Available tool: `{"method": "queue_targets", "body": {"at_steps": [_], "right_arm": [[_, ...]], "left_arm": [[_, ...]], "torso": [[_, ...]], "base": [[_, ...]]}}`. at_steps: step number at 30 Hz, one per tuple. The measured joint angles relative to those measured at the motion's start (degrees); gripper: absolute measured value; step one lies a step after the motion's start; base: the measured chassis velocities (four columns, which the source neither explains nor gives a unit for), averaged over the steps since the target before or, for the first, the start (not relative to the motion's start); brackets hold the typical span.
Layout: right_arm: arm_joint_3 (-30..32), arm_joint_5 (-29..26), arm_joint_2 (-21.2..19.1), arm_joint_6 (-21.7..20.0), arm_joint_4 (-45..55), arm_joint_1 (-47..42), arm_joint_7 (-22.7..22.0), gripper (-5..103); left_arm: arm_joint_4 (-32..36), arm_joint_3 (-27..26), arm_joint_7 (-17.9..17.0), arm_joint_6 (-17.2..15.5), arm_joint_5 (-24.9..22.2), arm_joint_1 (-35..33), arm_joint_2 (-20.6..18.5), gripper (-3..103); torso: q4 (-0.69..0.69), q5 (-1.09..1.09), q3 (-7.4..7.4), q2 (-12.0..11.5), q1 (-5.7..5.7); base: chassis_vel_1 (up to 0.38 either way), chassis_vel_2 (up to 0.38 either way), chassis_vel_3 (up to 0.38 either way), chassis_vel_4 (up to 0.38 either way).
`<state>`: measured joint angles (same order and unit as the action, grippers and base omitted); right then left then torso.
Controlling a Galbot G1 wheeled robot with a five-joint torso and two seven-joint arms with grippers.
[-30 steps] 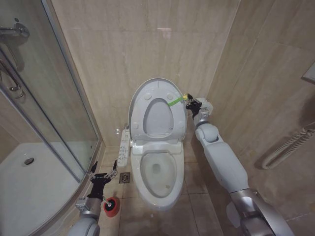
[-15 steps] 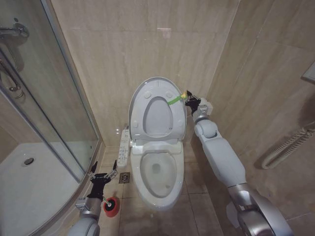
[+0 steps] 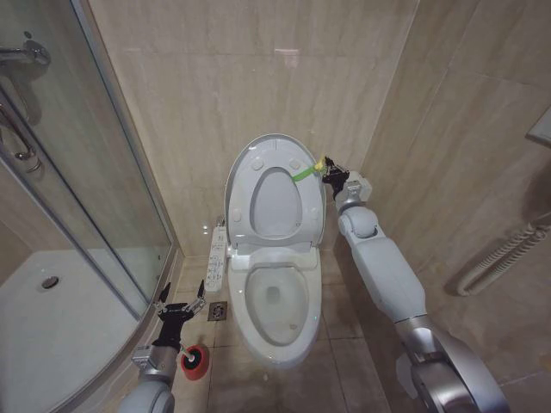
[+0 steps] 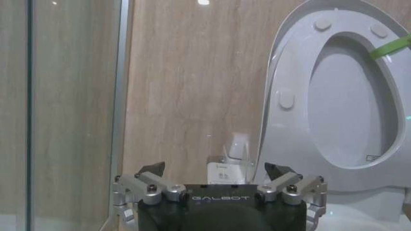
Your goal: Open the toilet lid, clean the toilet bowl with a toilet brush, close the toilet lid, and flush.
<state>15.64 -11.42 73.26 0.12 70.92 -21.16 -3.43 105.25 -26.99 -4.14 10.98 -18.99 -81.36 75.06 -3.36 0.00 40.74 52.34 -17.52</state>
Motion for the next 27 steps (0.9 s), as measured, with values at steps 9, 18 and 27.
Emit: {"method": "queue_targets", "body": {"at_steps": [9,18,27], "right_arm": [[0.59,-0.73,-1.71,-0.68,2.83,-3.44,-0.06,13],[1.77,-3.84,-5.27,-0.69,8.19,-8.03,-0.01,40],[2.89,-5.35,-7.00,-0.89,11.15,-10.09,0.04,66]], "left_arm": [[0.00,0.00,0.00,0.00,0.00,0.00,0.00,100],[0.00,0.00,0.00,0.00,0.00,0.00,0.00,100],[0.00,0.00,0.00,0.00,0.00,0.00,0.00,100]], "torso": [[0.01,0.01,0.00,0.00,0.00],[-0.01,0.01,0.00,0.00,0.00],[0.01,0.01,0.00,0.00,0.00]], "base": [[0.000,0.000,0.000,0.000],[0.000,0.000,0.000,0.000],[0.000,0.000,0.000,0.000]]}}
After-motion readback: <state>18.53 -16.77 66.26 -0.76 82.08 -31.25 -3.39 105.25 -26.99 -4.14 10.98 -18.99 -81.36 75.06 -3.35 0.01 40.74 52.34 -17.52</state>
